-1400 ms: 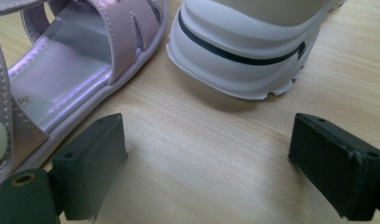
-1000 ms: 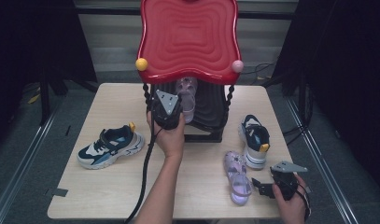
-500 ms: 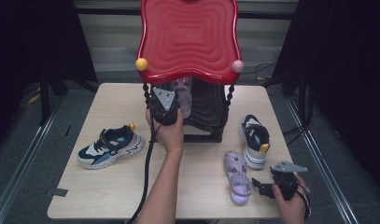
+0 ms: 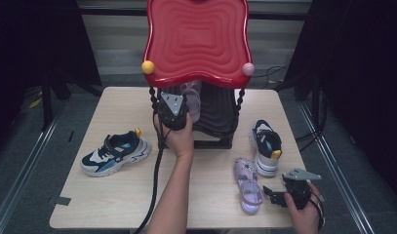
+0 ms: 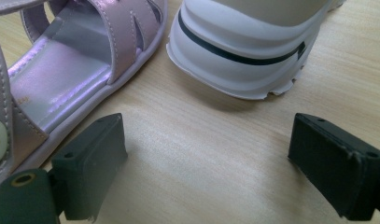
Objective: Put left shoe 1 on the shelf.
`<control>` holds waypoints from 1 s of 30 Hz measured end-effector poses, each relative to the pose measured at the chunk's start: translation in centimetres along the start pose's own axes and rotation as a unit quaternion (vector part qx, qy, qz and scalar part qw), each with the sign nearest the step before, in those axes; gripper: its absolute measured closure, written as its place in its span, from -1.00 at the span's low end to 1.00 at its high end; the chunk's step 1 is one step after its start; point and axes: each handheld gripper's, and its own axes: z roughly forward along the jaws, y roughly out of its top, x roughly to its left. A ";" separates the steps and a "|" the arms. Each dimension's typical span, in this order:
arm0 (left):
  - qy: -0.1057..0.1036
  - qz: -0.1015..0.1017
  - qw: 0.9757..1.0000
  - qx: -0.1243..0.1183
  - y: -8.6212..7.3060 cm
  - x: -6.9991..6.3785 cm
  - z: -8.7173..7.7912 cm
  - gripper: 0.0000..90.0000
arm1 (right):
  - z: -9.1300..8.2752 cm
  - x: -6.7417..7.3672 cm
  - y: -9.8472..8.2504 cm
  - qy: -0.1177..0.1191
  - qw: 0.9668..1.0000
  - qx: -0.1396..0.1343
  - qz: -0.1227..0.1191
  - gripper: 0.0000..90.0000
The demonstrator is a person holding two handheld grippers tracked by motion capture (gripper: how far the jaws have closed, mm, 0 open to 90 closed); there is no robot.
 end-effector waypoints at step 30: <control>0.003 -0.001 1.000 0.005 -2.0 -0.2 1.0 0.75 | 0.0 0.0 0.0 0.001 1.000 0.000 0.000 -0.77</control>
